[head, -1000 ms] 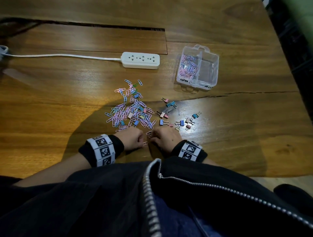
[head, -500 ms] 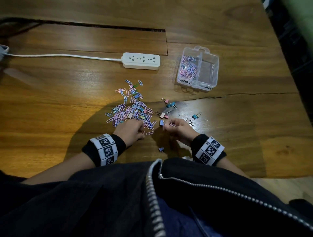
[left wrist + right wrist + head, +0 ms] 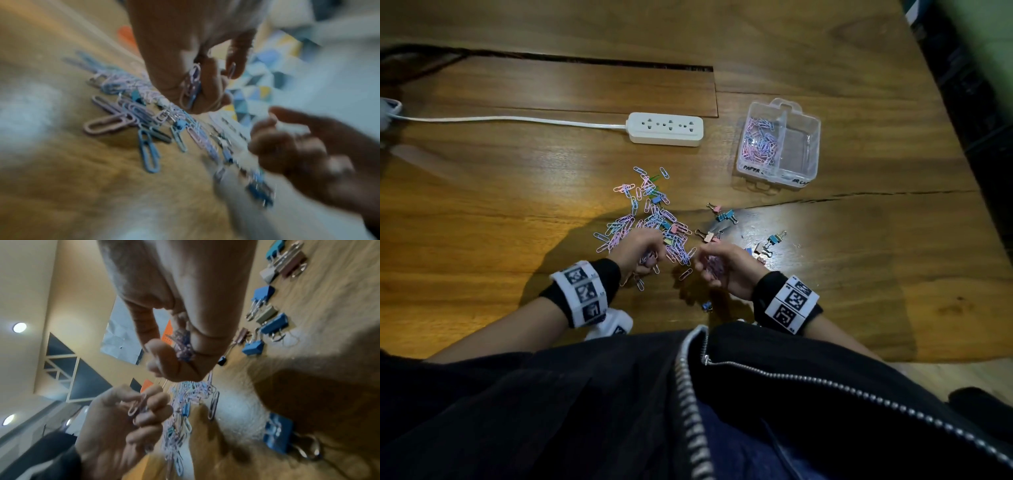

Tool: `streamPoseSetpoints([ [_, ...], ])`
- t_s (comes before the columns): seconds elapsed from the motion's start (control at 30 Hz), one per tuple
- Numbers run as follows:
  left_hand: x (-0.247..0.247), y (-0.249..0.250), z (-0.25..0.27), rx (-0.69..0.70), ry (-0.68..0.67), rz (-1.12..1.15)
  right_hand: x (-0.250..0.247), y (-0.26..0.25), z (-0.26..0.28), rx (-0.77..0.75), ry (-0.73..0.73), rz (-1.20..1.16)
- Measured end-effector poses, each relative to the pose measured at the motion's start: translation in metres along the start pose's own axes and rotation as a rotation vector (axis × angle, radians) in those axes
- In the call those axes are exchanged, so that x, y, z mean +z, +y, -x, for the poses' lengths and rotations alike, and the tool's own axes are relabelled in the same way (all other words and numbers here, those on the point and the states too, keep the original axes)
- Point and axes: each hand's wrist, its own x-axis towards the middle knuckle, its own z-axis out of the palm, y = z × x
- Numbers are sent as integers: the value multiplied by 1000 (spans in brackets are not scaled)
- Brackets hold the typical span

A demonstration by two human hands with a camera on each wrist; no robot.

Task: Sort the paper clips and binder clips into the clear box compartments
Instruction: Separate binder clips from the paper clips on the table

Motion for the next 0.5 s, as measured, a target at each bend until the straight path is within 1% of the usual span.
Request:
streamPoseSetpoints([
  [0.03, -3, 3, 0, -41, -25, 172, 3, 2, -1, 4, 32, 78],
  [0.07, -5, 6, 0, -73, -48, 274, 7, 4, -4, -12, 70, 190],
  [0.1, -5, 8, -1, -81, -69, 306, 11, 7, -6, -44, 106, 341],
  [0.13, -5, 10, -2, -83, -77, 283, 14, 9, -7, -89, 140, 546],
  [0.17, -4, 11, -6, -67, -78, 197, 16, 11, -9, -146, 173, 784],
  [0.2, -1, 12, -9, -27, -70, 27, 18, 13, -10, -193, 199, 1008],
  [0.23, 1, 14, -11, 41, -61, -221, 19, 14, -9, -237, 220, 1200],
  [0.3, 6, 16, -17, 205, -65, -782, 21, 16, -8, -289, 238, 1470],
  [0.33, 8, 19, -18, 261, -77, -987, 21, 16, -9, -289, 238, 1545],
  [0.4, 11, 23, -22, 305, -116, -1229, 22, 15, -8, -279, 241, 1625],
  [0.5, 15, 24, -27, 323, -162, -1403, 22, 15, -7, -262, 229, 1680],
])
